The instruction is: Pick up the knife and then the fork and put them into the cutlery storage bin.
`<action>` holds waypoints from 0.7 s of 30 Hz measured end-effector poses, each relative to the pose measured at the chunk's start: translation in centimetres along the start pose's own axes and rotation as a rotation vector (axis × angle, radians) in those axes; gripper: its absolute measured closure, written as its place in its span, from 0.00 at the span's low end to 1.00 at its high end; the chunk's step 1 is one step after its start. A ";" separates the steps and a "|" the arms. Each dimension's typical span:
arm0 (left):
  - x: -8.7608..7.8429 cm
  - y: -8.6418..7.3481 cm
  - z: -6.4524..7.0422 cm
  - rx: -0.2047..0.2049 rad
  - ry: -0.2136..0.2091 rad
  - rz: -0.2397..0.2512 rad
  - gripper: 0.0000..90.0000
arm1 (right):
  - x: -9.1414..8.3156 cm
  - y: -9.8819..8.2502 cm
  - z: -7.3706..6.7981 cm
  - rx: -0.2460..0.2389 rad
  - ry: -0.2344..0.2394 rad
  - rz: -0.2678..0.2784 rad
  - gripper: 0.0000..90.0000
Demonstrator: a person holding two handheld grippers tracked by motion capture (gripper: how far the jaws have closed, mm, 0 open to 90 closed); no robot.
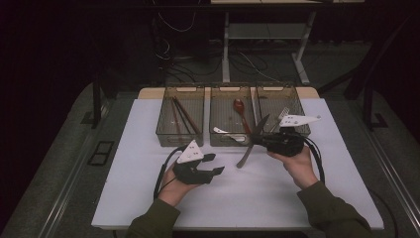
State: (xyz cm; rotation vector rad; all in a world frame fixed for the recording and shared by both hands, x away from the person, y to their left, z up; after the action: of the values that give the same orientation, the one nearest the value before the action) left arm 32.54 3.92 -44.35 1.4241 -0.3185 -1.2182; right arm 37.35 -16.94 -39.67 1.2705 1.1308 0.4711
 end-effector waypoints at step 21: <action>-4.7 -5.7 -2.9 -0.096 0.032 -0.022 0.11 | -4.2 0.8 3.8 0.011 -0.090 0.000 0.98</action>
State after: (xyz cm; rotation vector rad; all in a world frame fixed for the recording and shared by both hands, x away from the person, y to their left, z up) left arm 30.34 10.84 -47.53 1.3659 -0.2197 -1.2110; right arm 39.05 -21.97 -37.66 1.2886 1.0594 0.4042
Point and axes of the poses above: each handheld gripper's, and its own axes: x roughly forward along the jaws, y roughly out of its top, z roughly to its right, the point moved 7 cm from there along x, roughly forward along the jaws, and after that the axes turned 10 degrees about -x, right-handed, at the moved point
